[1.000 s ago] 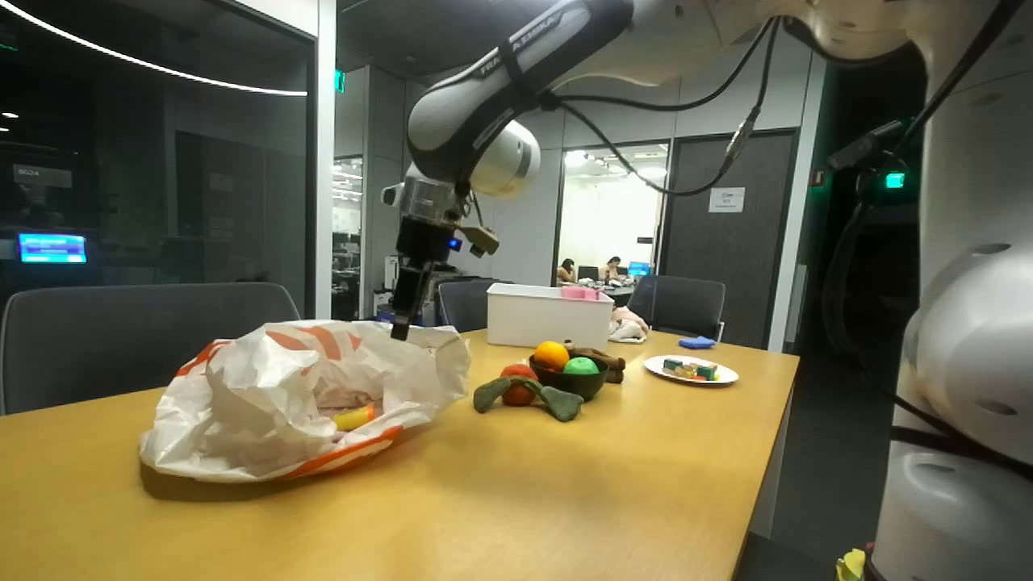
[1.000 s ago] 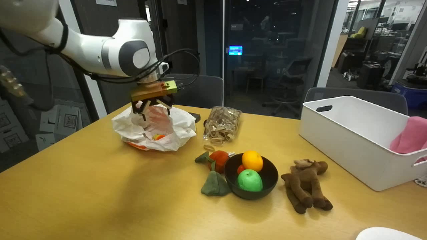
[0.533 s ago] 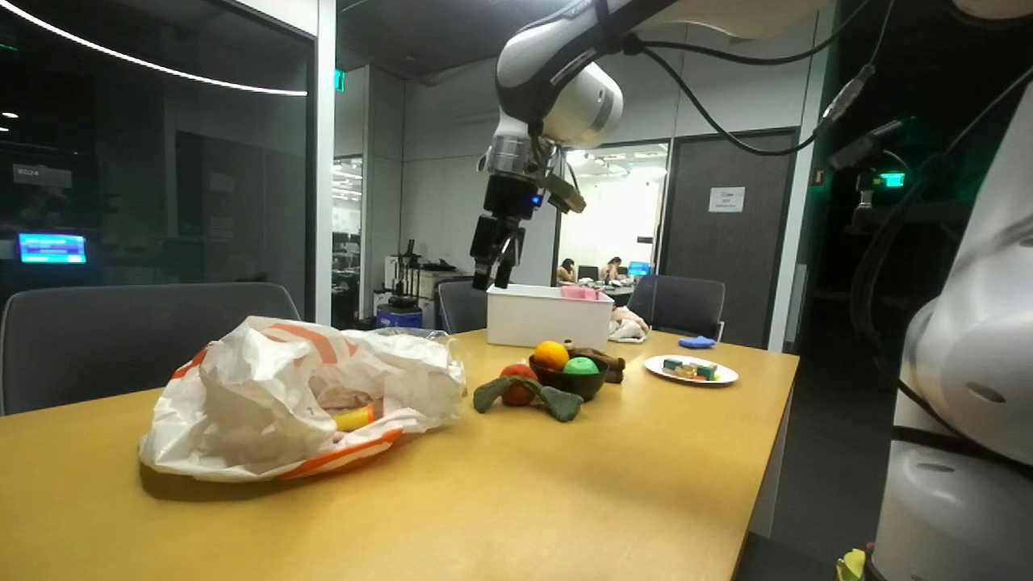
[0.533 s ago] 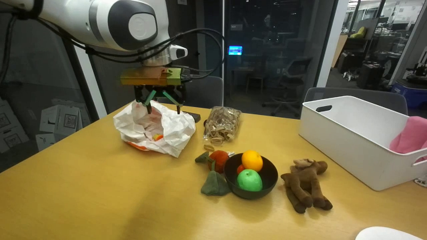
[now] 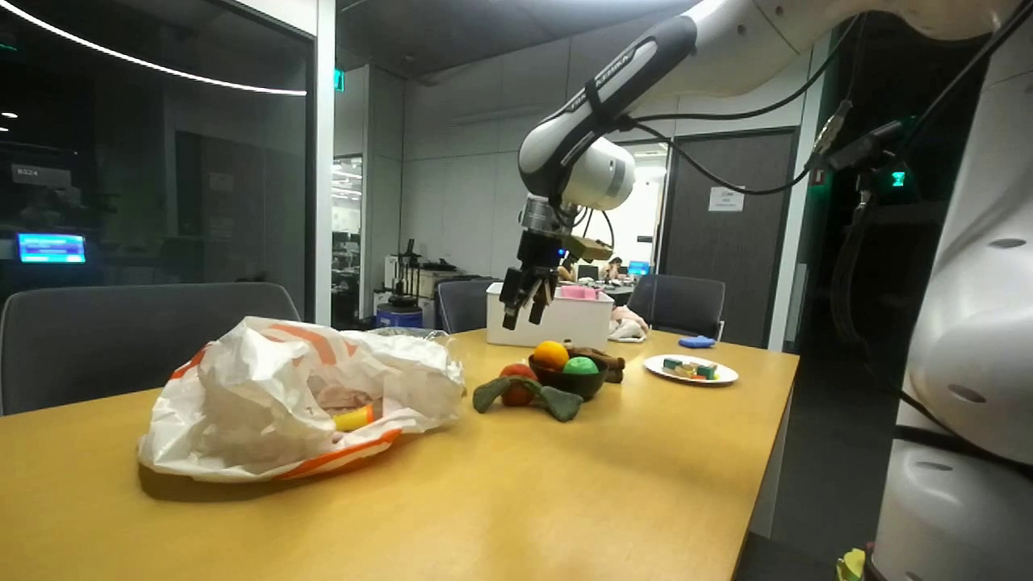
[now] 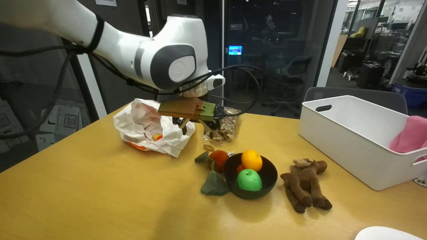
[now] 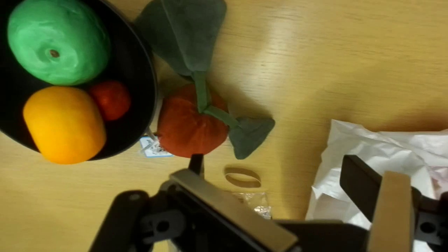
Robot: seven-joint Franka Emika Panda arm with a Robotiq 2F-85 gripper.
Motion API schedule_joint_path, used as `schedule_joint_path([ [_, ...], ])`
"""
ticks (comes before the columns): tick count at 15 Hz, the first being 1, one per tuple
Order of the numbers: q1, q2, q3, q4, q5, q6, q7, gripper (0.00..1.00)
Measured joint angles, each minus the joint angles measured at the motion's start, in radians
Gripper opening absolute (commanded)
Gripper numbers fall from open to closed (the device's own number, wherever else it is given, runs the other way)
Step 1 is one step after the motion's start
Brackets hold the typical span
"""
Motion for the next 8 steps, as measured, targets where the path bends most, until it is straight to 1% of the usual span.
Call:
schedule_joint_path([
  [3, -0.01, 0.08, 0.0, -0.001, -0.051, 0.064, 0.017, 1.0],
  [8, -0.012, 0.182, 0.002, 0.0, -0.071, 0.141, 0.019, 1.0],
])
